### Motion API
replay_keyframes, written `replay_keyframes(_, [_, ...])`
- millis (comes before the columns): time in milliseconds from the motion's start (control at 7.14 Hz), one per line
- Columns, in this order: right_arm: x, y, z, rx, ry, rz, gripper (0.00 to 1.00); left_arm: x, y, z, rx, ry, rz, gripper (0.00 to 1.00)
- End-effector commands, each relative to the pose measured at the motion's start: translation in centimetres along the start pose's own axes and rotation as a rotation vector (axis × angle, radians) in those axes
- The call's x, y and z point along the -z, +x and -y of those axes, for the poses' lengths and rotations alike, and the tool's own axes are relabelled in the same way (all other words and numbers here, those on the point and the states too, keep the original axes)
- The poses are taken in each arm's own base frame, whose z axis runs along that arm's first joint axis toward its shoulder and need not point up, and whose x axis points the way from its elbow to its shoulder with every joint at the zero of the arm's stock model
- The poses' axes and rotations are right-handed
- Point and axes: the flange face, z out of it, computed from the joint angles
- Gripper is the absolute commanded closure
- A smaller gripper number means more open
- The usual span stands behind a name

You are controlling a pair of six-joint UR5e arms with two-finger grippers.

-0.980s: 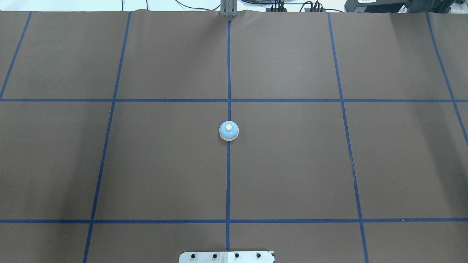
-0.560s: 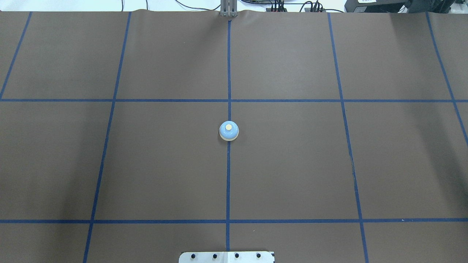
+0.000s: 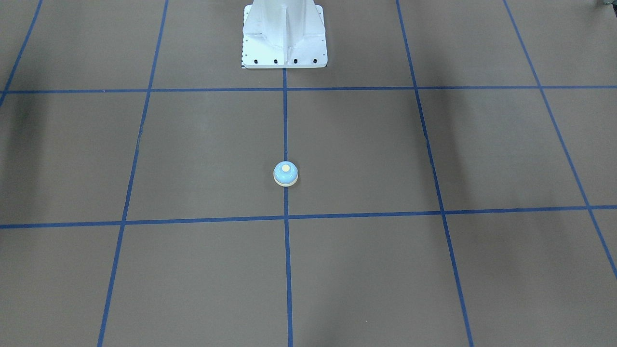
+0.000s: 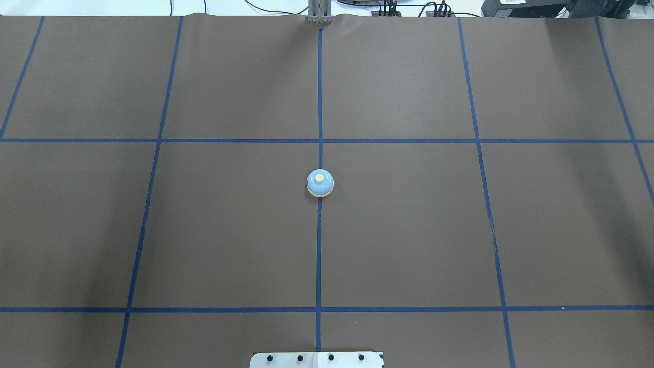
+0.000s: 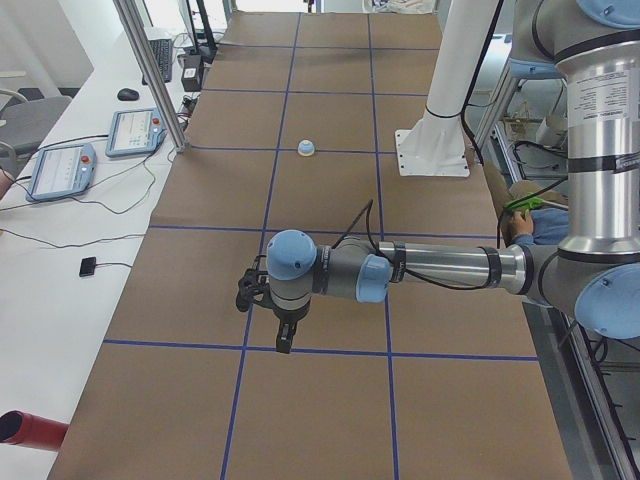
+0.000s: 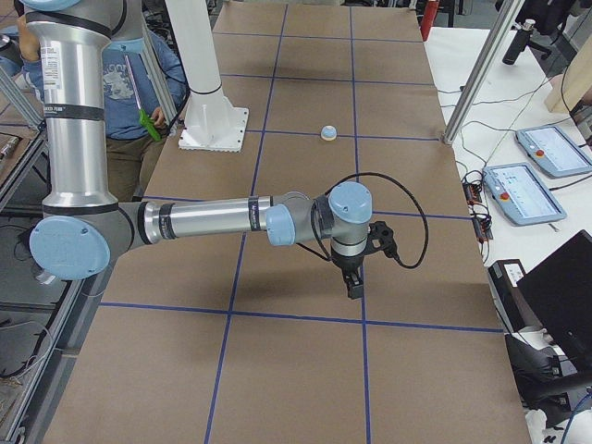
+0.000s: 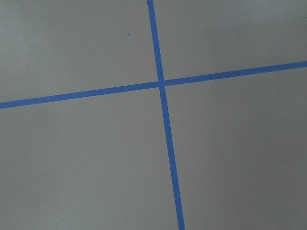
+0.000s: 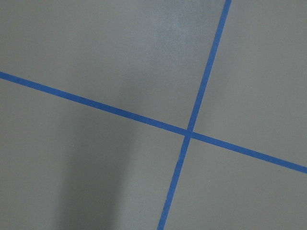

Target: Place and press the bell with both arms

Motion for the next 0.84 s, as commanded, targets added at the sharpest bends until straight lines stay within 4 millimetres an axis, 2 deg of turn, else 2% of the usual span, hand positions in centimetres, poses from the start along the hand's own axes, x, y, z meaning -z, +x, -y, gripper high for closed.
replay_keyframes(0, [-0.23,-0.48,0.10,0.009,-0.002,0.007,0.00,0.44,0.58,0.03,-0.021,0.009,-0.003,0.00])
replay_keyframes(700, [-0.20,-0.73,0.28,0.010,0.000,0.021,0.00,0.91,0.96,0.08,-0.029,0.018,-0.002,0.00])
